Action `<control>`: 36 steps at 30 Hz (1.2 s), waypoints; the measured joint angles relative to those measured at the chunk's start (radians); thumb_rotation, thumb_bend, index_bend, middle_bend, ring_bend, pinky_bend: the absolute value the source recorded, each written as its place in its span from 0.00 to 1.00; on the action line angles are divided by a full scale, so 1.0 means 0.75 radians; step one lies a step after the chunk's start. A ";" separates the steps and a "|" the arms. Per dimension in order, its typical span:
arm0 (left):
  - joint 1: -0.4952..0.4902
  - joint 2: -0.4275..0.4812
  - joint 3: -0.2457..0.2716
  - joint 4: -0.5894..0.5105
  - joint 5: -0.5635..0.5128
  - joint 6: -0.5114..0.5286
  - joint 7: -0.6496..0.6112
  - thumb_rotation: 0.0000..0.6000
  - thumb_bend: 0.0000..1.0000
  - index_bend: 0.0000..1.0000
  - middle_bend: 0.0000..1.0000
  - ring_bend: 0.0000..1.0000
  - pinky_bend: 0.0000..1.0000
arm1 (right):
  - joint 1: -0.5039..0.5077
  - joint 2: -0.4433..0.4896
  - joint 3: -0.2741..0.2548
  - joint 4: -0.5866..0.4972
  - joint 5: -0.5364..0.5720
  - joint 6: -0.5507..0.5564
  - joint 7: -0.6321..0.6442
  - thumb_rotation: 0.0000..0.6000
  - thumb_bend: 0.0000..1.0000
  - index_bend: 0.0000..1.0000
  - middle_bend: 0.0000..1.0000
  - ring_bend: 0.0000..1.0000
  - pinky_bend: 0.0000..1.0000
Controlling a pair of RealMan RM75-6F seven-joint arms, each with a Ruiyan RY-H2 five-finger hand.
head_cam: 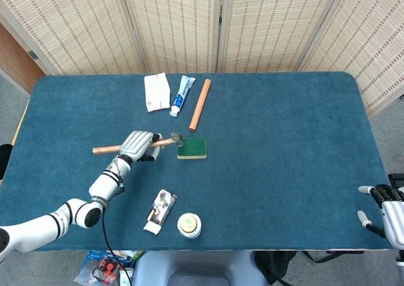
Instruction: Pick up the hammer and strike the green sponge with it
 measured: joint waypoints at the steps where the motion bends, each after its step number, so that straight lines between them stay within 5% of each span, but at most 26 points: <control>1: 0.014 0.027 0.000 -0.019 0.001 0.009 -0.006 1.00 0.67 0.72 0.85 0.84 0.84 | 0.002 -0.001 0.000 0.001 -0.002 -0.002 0.001 1.00 0.26 0.33 0.37 0.23 0.26; 9: 0.078 0.074 0.058 -0.001 -0.010 0.041 0.035 1.00 0.67 0.71 0.85 0.80 0.82 | 0.014 -0.008 0.000 0.003 -0.017 -0.009 0.001 1.00 0.26 0.33 0.37 0.23 0.26; 15: 0.092 0.035 0.100 0.066 -0.009 0.035 0.085 1.00 0.64 0.61 0.73 0.66 0.76 | 0.012 -0.005 -0.002 -0.009 -0.026 0.004 -0.010 1.00 0.26 0.33 0.37 0.23 0.26; 18: 0.092 0.027 0.115 0.072 -0.007 0.020 0.111 1.00 0.45 0.36 0.47 0.40 0.61 | 0.006 -0.002 -0.004 -0.015 -0.027 0.013 -0.014 1.00 0.26 0.33 0.37 0.23 0.26; 20: 0.090 0.033 0.122 0.059 -0.020 0.004 0.137 1.00 0.29 0.10 0.20 0.13 0.37 | 0.003 -0.001 -0.006 -0.017 -0.028 0.017 -0.016 1.00 0.26 0.33 0.37 0.23 0.26; 22: 0.089 0.045 0.125 0.031 -0.044 -0.004 0.173 1.00 0.25 0.01 0.06 0.02 0.20 | 0.001 -0.001 -0.006 -0.018 -0.031 0.021 -0.016 1.00 0.26 0.33 0.37 0.23 0.26; 26: 0.100 0.068 0.120 -0.045 -0.080 0.034 0.218 1.00 0.22 0.00 0.00 0.00 0.00 | -0.003 -0.003 -0.008 -0.016 -0.036 0.032 -0.011 1.00 0.26 0.33 0.37 0.23 0.26; 36: 0.245 0.174 0.097 -0.275 -0.092 0.344 0.245 1.00 0.21 0.00 0.00 0.00 0.00 | -0.019 0.000 -0.009 0.010 -0.028 0.046 0.025 1.00 0.26 0.33 0.37 0.23 0.26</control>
